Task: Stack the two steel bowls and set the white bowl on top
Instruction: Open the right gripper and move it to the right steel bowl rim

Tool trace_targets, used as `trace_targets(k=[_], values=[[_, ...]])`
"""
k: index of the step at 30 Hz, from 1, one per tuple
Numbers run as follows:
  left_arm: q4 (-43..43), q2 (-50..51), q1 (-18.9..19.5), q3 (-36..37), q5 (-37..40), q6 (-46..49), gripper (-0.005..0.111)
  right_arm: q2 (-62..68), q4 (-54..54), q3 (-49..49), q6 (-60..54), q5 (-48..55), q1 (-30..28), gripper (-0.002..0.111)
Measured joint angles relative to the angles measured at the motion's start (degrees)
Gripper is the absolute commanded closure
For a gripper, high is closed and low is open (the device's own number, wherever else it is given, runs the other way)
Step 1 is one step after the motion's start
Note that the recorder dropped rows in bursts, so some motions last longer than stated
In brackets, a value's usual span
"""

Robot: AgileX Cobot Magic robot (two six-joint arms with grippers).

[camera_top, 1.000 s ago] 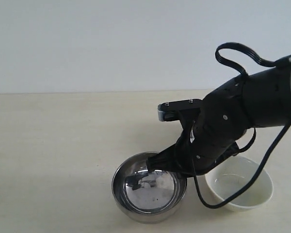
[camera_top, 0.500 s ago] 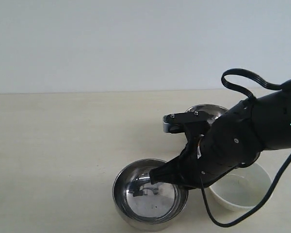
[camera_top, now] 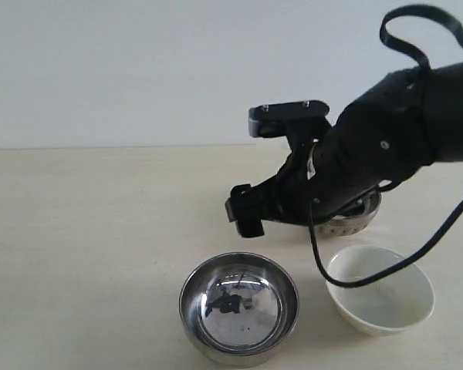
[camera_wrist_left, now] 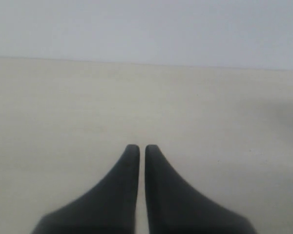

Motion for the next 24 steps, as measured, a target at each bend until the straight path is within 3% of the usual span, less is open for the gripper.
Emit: trace_targets(k=[4,7,17,24], values=[[0.00,0.00,0.00,0.00,0.00,0.00,0.103,-0.70,-13.80,-2.84,9.82,7.80,0.00,0.017],[0.00,0.00,0.00,0.00,0.00,0.00,0.103,-0.79,-17.42,-3.14,12.82,10.25,0.00,0.017],[0.00,0.00,0.00,0.00,0.00,0.00,0.103,-0.08,-16.75,-3.75,13.93,10.10,-0.99,0.017],[0.00,0.00,0.00,0.00,0.00,0.00,0.103,2.00,-13.08,-4.45,11.80,10.34,-10.44,0.017]])
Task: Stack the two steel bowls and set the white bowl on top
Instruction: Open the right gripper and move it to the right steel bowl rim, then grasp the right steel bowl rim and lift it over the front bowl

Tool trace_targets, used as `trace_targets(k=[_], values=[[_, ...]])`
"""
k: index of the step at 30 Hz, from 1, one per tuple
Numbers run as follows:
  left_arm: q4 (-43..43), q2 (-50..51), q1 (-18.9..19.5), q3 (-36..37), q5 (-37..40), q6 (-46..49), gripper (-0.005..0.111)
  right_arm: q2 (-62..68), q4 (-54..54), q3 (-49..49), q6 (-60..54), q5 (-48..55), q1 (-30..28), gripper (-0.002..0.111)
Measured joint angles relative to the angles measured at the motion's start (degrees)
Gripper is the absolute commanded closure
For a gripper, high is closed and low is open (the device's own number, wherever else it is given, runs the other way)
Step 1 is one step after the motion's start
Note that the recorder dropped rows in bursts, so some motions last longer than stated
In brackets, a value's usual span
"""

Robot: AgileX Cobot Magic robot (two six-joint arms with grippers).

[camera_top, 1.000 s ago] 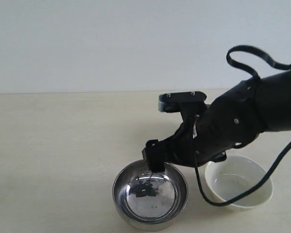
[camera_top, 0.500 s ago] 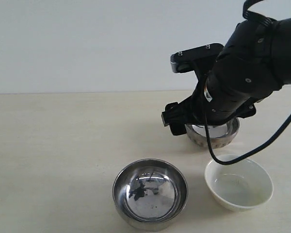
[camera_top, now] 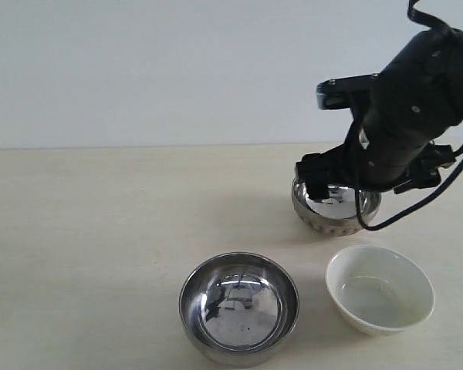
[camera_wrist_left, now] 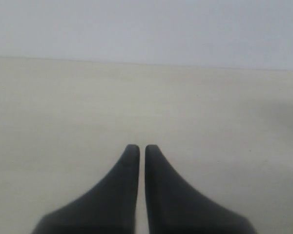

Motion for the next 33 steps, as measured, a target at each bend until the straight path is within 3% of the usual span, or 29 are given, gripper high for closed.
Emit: trace_targets(k=[5,12,18,25,28,33], values=[[0.00,0.00,0.00,0.00,0.00,0.00,0.103,0.04,3.80,0.00,-2.15,-4.24,-6.65,0.017],[0.00,0.00,0.00,0.00,0.00,0.00,0.103,5.62,22.24,-2.02,-14.49,-14.10,-13.73,0.017],[0.00,0.00,0.00,0.00,0.00,0.00,0.103,16.21,29.88,-9.32,-20.48,-13.37,-16.30,0.017],[0.00,0.00,0.00,0.00,0.00,0.00,0.103,25.39,31.17,-15.16,-21.38,-12.97,-16.40,0.019],[0.00,0.00,0.00,0.00,0.00,0.00,0.103,27.27,31.30,-15.57,-21.38,-13.13,-16.40,0.039],[0.00,0.00,0.00,0.00,0.00,0.00,0.103,27.89,31.42,-15.57,-21.38,-13.52,-16.40,0.092]])
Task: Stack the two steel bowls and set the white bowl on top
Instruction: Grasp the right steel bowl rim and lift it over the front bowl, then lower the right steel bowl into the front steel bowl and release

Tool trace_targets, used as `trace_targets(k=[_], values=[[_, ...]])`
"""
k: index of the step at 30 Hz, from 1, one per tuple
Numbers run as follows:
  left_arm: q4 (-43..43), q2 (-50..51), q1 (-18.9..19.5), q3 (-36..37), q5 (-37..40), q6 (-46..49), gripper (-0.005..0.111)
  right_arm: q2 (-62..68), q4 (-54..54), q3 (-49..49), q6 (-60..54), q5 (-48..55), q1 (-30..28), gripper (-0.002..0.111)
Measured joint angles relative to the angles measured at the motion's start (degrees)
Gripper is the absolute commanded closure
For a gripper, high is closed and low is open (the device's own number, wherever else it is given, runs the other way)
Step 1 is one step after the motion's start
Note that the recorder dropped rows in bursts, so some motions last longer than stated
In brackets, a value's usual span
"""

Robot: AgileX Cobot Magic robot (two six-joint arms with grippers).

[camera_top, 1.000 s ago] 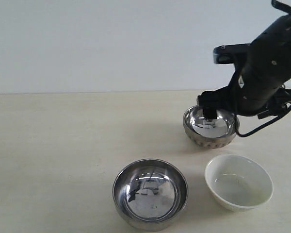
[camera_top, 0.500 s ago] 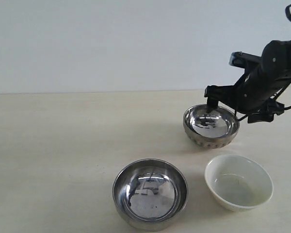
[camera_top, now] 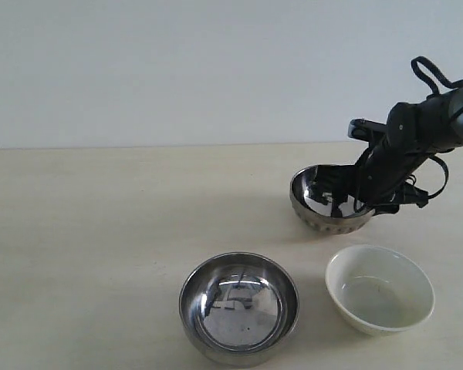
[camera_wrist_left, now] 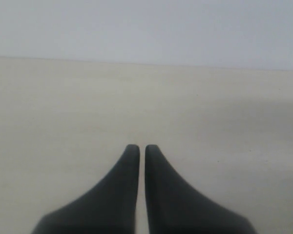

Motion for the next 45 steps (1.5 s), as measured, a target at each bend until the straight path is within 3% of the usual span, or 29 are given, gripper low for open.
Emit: trace_targets(k=[2,12,21,29,36,45], values=[[0.00,0.00,0.00,0.00,0.00,0.00,0.103,0.00,0.00,-0.05,-0.41,-0.10,0.00,0.108],[0.00,0.00,0.00,0.00,0.00,0.00,0.103,-0.35,3.55,-0.68,-3.82,-0.92,-0.12,0.108],[0.00,0.00,0.00,0.00,0.00,0.00,0.103,-8.49,22.34,-0.57,-22.98,5.11,0.00,0.108],[0.00,0.00,0.00,0.00,0.00,0.00,0.103,-17.33,24.99,4.25,-27.84,12.91,9.70,0.108],[0.00,0.00,0.00,0.00,0.00,0.00,0.103,-20.94,25.26,14.54,-28.47,10.01,13.50,0.108],[0.00,0.00,0.00,0.00,0.00,0.00,0.103,-24.43,25.37,20.94,-29.06,8.67,16.45,0.108]])
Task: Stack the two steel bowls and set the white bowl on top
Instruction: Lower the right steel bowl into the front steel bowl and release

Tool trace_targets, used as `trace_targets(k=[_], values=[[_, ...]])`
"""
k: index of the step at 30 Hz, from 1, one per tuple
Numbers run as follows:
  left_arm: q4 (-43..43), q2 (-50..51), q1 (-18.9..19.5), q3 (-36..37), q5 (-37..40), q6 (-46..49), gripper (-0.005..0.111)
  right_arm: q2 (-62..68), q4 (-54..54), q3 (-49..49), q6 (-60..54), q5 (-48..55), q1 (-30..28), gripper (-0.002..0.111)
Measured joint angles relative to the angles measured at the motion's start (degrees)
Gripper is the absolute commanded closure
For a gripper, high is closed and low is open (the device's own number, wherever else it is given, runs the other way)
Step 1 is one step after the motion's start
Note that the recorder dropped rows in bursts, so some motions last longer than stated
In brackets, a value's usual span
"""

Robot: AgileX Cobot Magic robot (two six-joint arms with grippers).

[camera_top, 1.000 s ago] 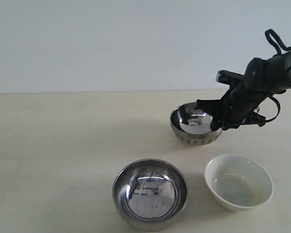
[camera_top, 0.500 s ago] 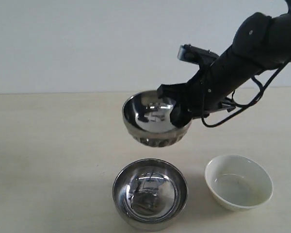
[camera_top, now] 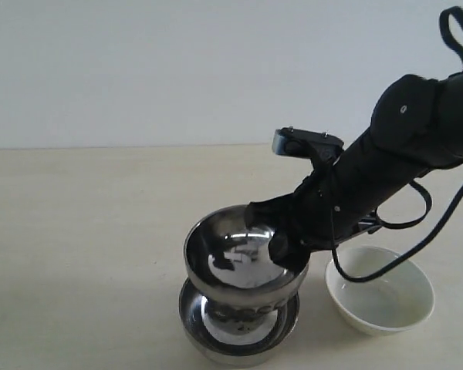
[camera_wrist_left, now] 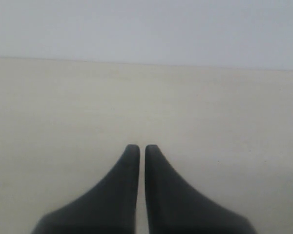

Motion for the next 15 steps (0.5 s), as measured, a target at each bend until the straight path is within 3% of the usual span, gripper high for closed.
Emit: trace_targets(k=[15], values=[[0.00,0.00,0.00,0.00,0.00,0.00,0.103,0.00,0.00,3.42,-1.09,-4.80,2.38,0.108]])
